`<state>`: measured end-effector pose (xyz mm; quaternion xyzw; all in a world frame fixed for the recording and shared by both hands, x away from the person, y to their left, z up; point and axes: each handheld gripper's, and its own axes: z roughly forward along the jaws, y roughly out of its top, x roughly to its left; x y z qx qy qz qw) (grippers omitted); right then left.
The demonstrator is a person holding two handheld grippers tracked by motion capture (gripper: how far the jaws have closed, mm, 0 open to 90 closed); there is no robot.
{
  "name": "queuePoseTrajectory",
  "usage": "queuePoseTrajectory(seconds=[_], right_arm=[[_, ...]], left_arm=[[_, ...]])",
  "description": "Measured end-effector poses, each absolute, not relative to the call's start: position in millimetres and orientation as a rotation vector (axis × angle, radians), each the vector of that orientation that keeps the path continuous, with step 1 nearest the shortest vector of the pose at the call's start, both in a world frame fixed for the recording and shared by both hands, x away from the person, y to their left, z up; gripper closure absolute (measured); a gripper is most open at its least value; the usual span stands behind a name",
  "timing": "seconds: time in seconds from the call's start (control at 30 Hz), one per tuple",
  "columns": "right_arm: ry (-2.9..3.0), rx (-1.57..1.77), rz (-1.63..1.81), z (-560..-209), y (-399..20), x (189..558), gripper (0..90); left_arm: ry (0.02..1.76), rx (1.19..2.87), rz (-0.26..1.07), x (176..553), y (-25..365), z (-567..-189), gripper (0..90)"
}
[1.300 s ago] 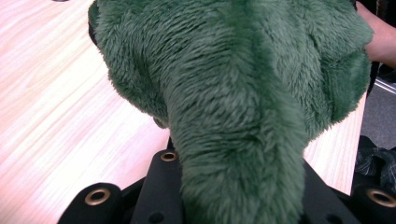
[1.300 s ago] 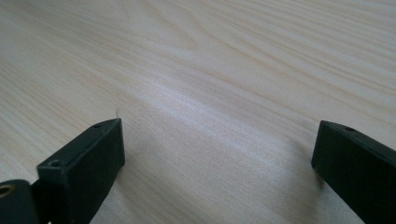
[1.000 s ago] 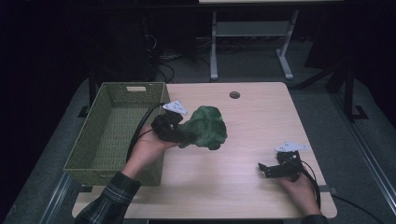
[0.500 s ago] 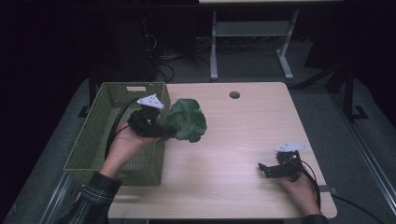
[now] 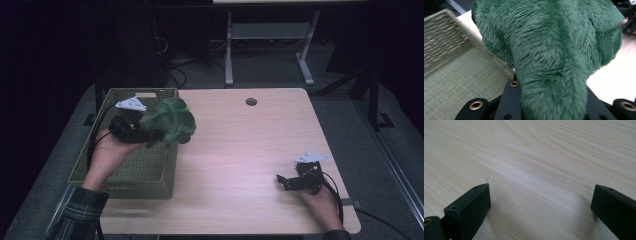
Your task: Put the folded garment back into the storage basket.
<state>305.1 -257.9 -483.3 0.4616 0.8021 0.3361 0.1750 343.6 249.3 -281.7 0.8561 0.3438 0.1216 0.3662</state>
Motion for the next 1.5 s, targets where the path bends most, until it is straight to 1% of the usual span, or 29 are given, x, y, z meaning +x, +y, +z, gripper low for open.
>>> queuePoseTrajectory(seconds=[0.37, 0.7, 1.1, 1.37, 1.5], right_arm=[[2.270, 1.310, 0.951, -483.4, -257.9, 305.1, 2.3], [2.268, 1.309, 0.952, -483.5, -258.0, 305.2, 2.3], [2.268, 1.309, 0.952, -483.5, -258.0, 305.2, 2.3], [2.269, 1.310, 0.950, -483.3, -258.0, 305.1, 2.3], [2.268, 1.311, 0.951, -483.4, -257.9, 305.1, 2.3]], left_arm=[[1.021, 2.149, 0.388, 344.0, 297.3, -286.2, 74.5], [1.129, 2.140, 0.416, 352.9, 322.7, -315.2, 74.4], [1.166, 2.163, 0.394, 376.5, 337.6, -358.8, 74.3], [1.184, 2.208, 0.374, 387.3, 334.4, -380.8, 74.3], [1.197, 2.257, 0.364, 391.4, 330.4, -391.4, 74.2]])
